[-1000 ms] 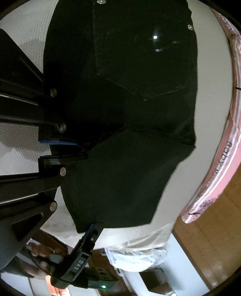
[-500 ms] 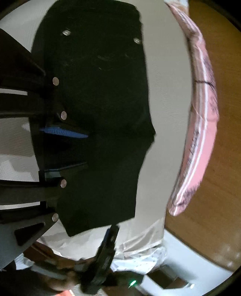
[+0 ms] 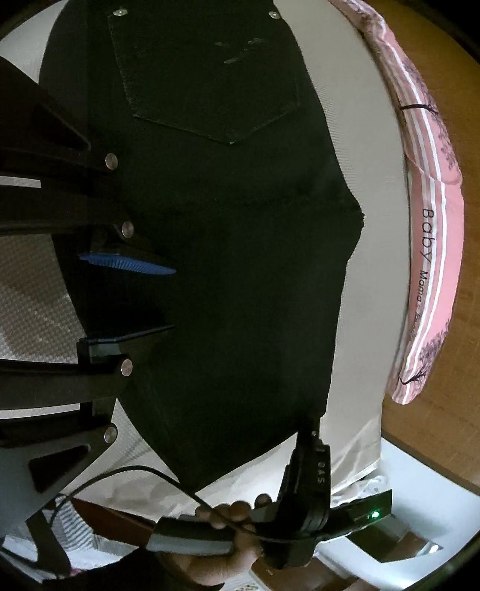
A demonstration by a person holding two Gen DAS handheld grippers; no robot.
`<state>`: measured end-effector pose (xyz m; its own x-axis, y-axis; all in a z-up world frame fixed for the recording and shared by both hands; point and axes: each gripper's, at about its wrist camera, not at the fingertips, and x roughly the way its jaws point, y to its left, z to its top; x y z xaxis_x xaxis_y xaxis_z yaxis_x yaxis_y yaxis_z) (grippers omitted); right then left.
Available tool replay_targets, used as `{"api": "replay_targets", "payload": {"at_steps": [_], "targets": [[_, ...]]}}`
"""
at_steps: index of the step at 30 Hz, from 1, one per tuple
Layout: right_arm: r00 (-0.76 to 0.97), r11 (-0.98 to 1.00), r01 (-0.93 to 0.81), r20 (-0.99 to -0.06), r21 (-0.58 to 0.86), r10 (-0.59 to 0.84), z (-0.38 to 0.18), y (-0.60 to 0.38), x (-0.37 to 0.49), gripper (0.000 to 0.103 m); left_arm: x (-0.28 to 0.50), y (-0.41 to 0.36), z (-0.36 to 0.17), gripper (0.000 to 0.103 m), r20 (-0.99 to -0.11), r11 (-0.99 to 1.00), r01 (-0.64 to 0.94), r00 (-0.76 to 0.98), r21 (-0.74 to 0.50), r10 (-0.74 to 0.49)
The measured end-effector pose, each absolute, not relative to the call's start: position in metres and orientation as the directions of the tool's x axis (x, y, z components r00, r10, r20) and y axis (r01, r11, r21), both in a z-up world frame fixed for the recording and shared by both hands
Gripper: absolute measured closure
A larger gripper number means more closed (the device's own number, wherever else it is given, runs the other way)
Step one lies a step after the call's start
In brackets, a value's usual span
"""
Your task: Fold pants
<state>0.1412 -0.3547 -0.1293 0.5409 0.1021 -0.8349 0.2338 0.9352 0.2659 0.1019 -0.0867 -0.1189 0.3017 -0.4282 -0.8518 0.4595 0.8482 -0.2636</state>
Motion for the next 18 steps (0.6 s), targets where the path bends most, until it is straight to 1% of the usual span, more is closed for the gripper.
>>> {"api": "replay_targets", "payload": {"at_steps": [6, 12, 16, 18], "targets": [[0.511, 0.928, 0.232, -0.849, 0.290, 0.137, -0.133, -0.349, 0.098, 0.085, 0.098, -0.081, -0.119, 0.074, -0.843, 0.846, 0.455, 0.305, -0.279, -0.442], [0.484, 0.937, 0.223, -0.865, 0.268, 0.132, -0.137, -0.335, 0.037, 0.077, 0.097, -0.071, -0.115, 0.073, -0.838, 0.850, 0.422, 0.298, -0.314, -0.457], [0.476, 0.950, 0.207, -0.873, 0.232, 0.109, -0.134, -0.323, 0.020, 0.070, 0.091, -0.053, -0.105, 0.063, -0.834, 0.872, 0.373, 0.327, -0.318, -0.444], [0.472, 0.960, 0.202, -0.878, 0.194, 0.078, -0.133, -0.315, 0.020, 0.066, 0.085, -0.037, -0.096, 0.060, -0.823, 0.883, 0.344, 0.362, -0.318, -0.438]]}}
